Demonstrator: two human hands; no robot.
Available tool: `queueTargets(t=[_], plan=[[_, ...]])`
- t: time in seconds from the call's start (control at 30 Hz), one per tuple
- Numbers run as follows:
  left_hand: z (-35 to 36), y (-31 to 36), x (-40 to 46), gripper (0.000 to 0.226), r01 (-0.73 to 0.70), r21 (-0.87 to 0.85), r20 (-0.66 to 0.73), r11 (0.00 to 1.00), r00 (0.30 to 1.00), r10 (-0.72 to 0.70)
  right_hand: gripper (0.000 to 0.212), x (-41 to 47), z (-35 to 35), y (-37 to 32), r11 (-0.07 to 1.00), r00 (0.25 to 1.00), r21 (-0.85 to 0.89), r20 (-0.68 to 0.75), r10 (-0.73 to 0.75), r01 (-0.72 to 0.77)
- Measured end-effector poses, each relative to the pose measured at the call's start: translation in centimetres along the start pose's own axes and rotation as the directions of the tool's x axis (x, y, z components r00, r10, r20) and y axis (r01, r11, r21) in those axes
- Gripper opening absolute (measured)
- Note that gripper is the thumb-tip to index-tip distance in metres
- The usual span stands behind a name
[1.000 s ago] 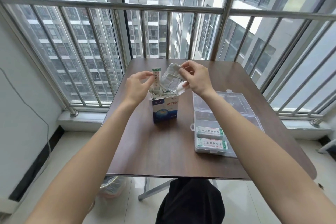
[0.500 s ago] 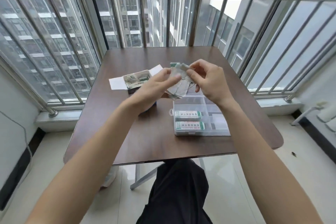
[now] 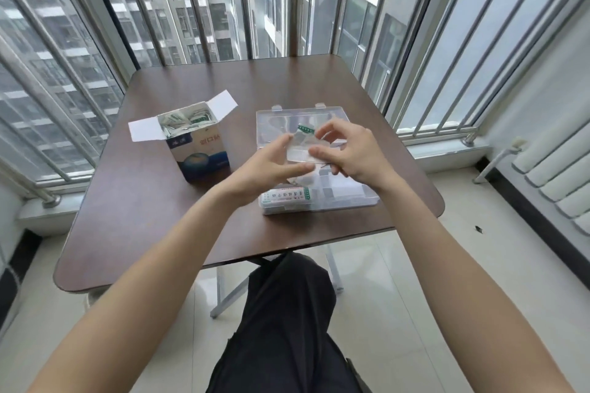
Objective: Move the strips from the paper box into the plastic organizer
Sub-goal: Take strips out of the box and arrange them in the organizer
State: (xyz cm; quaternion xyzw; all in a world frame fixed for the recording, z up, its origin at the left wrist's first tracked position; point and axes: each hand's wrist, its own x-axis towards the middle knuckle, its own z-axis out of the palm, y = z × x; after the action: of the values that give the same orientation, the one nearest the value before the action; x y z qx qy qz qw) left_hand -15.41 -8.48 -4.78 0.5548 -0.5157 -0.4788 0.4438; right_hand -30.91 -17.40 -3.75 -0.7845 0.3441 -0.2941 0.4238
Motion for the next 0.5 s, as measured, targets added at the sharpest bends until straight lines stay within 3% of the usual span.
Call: queueTargets(t=[0.13, 0.33, 0.4, 0.5], plan=[[0.2, -0.2, 0.3, 0.033, 0.101, -0.183, 0.055, 0.978, 0.994, -0.092, 0.019, 0.1, -0.5, 1.4, 0.996, 0.998, 0.082, -0.056, 0.025, -0.021], [0.7, -0.1, 1.2, 0.042, 0.01, -0.006, -0.064, 1.0, 0.998, -0.01, 0.021, 0.3, -1.1, 1.9, 0.995, 0.999, 0.096, 0.052, 0.014, -0.019], [0.7, -0.1, 1.5, 0.044, -0.001, -0.009, -0.073, 1.0, 0.997, 0.001, 0.021, 0.4, -1.1, 2.0, 0.993, 0.999, 0.119, 0.043, 0.004, -0.009], [0.7, 0.0, 1.6, 0.027, 0.027, -0.118, -0.063, 0.993, 0.997, -0.035, 0.02, 0.4, -1.2, 2.2, 0.985, 1.0, 0.169, -0.01, -0.016, 0.018]])
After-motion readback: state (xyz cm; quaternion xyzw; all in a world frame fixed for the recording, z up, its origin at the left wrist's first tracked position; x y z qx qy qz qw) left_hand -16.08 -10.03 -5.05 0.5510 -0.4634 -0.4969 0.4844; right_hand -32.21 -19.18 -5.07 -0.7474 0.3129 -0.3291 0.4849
